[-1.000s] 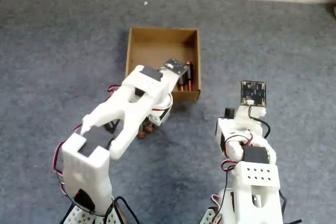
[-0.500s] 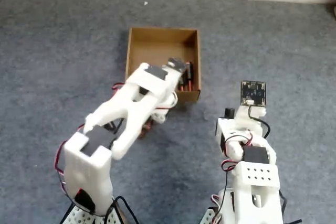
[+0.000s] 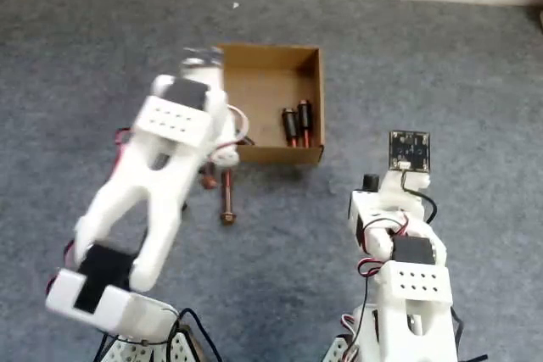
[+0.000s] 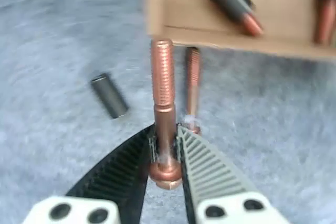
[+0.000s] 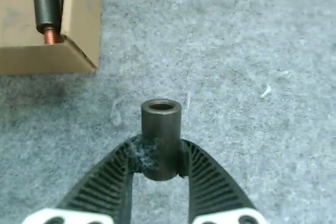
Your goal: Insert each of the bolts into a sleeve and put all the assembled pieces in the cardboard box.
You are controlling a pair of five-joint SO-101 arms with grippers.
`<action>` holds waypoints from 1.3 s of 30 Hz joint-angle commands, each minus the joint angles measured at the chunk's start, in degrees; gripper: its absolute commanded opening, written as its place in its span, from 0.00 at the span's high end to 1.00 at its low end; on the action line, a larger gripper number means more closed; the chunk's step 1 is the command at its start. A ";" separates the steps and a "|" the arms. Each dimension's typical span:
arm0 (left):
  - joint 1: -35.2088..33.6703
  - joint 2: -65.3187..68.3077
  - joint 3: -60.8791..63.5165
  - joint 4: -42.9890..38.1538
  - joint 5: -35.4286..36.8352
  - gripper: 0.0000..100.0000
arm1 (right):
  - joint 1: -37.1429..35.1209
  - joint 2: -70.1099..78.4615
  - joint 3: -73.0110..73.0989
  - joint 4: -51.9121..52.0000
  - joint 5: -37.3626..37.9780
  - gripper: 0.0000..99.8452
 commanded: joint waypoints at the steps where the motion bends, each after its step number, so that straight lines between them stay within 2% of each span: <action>1: -6.64 -6.29 0.75 0.18 8.70 0.99 | 0.57 -1.27 -0.57 -1.54 -0.35 0.99; 4: -11.21 -8.92 4.35 0.00 21.01 0.99 | 0.57 -1.27 -0.57 -1.54 -0.35 0.99; 8: -13.76 -11.12 10.33 0.09 33.93 0.99 | 0.57 -1.27 -0.57 -1.54 -0.35 0.99; 14: -17.27 -11.30 14.99 0.09 47.74 0.99 | 0.57 -1.27 -0.48 -1.54 -0.35 0.99; 25: -18.42 -11.30 17.63 0.09 48.62 0.99 | 0.57 -1.27 -0.48 -1.45 -0.26 0.99; 32: -18.24 -11.38 17.98 0.09 48.62 0.82 | 0.57 -1.27 -0.40 -1.45 -0.26 0.99; 37: -18.33 -11.65 18.07 0.62 48.53 0.80 | 0.57 -1.27 -0.40 -1.45 -0.26 0.99; 39: -18.33 -11.74 17.63 0.62 46.33 0.80 | 0.57 -1.27 -0.40 -1.45 -0.26 0.99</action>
